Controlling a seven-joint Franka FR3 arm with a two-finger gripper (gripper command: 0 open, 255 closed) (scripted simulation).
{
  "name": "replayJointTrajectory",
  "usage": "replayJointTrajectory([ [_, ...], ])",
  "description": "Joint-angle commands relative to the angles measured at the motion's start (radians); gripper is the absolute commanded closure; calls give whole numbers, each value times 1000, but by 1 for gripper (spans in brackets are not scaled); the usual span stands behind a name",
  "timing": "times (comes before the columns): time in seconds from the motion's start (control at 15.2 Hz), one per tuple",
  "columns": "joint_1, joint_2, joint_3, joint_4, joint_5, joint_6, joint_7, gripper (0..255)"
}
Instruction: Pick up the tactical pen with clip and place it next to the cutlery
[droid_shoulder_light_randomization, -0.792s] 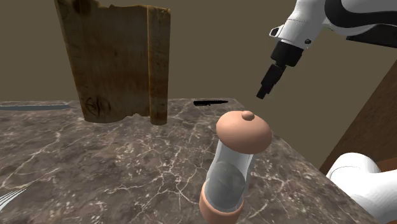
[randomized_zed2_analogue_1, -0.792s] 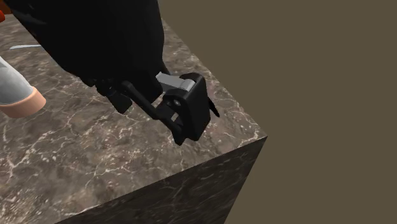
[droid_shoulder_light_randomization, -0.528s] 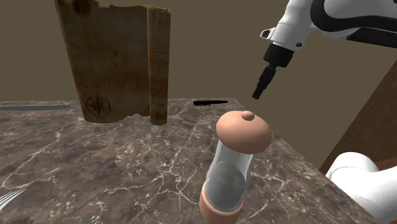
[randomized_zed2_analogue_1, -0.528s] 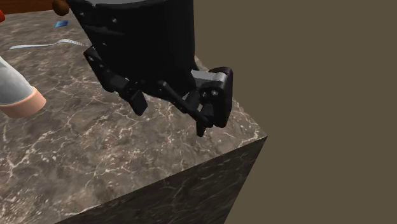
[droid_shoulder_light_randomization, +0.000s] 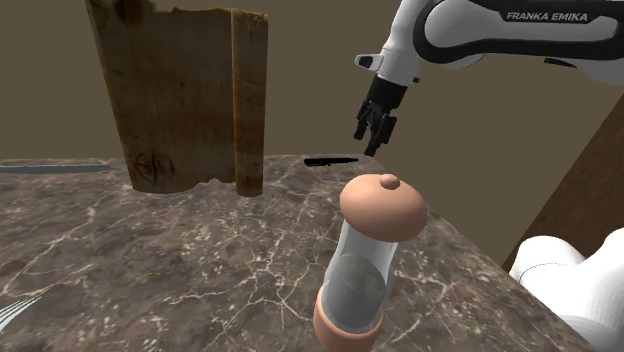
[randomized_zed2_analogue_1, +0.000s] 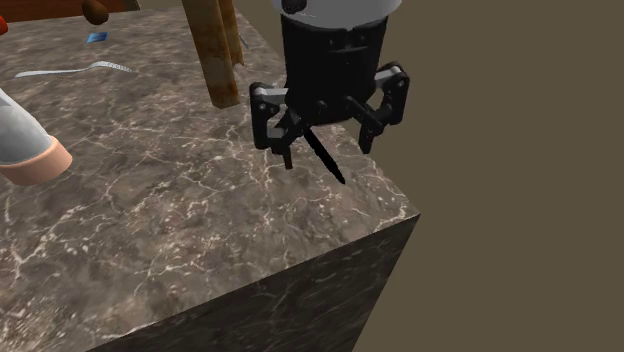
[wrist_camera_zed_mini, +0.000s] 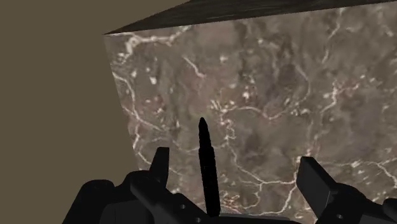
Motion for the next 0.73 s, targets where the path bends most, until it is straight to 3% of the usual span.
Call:
replayJointTrajectory([
  [0.0, 40, 75, -20, 46, -5, 30, -146, 0],
  [0.66, 45, 95, -21, -40, -3, 135, -163, 0],
])
